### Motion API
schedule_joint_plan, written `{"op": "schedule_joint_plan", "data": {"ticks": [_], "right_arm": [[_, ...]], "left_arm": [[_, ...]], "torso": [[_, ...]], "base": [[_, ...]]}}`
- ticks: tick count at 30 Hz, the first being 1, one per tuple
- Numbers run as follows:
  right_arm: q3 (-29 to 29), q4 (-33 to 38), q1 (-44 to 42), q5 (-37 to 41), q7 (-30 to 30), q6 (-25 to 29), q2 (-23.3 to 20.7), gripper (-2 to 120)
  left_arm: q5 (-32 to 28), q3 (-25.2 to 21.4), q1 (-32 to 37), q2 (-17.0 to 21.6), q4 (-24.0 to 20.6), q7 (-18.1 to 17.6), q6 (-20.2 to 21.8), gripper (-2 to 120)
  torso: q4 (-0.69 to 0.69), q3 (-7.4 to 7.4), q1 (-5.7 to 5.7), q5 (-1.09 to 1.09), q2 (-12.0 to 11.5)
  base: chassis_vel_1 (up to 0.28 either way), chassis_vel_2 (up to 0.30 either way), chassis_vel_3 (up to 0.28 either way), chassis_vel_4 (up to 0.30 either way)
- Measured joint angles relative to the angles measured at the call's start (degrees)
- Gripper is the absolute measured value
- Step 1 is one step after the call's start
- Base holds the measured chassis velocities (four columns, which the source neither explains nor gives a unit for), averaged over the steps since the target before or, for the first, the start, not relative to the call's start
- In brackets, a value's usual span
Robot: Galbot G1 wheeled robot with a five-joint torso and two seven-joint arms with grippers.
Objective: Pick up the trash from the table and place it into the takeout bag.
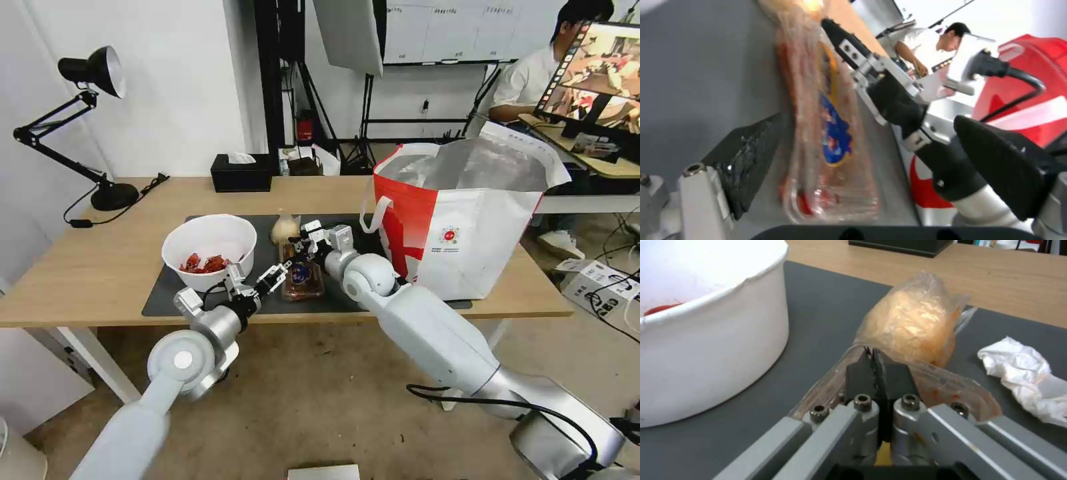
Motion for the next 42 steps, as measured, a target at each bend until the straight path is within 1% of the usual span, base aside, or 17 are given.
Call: {"op": "schedule_joint_plan", "data": {"ticks": [8, 20, 34, 42], "right_arm": [[0.0, 0.0, -0.3, 0.0, 0.0, -0.2, 0.1, 0], [0.1, -0.1, -0.6, 0.2, 0.1, -0.5, 0.0, 0], [0.2, 0.1, -0.6, 0.4, 0.3, -0.6, 0.0, 0], [0.2, 0.3, -0.7, 0.4, 0.4, -0.6, 0.1, 0]], "left_arm": [[1.5, 0.4, -1.1, -0.6, 1.5, -1.4, 0.1, 100], [2.0, 1.6, -1.4, -1.2, 3.5, -1.9, 0.3, 100], [1.9, 2.9, -2.6, -1.6, 4.4, -2.2, 0.6, 100], [1.9, 3.0, -2.7, -1.7, 4.5, -2.4, 0.6, 100]], "torso": [[0.0, 0.0, 0.0, 0.0, 0.0], [0.0, 0.0, 0.0, 0.0, 0.0], [0.0, 0.0, 0.0, 0.0, 0.0], [0.0, 0.0, 0.0, 0.0, 0.0]], "base": [[0.0, 0.0, 0.0, 0.0], [0.0, 0.0, 0.0, 0.0], [0.0, 0.0, 0.0, 0.0], [0.0, 0.0, 0.0, 0.0]]}}
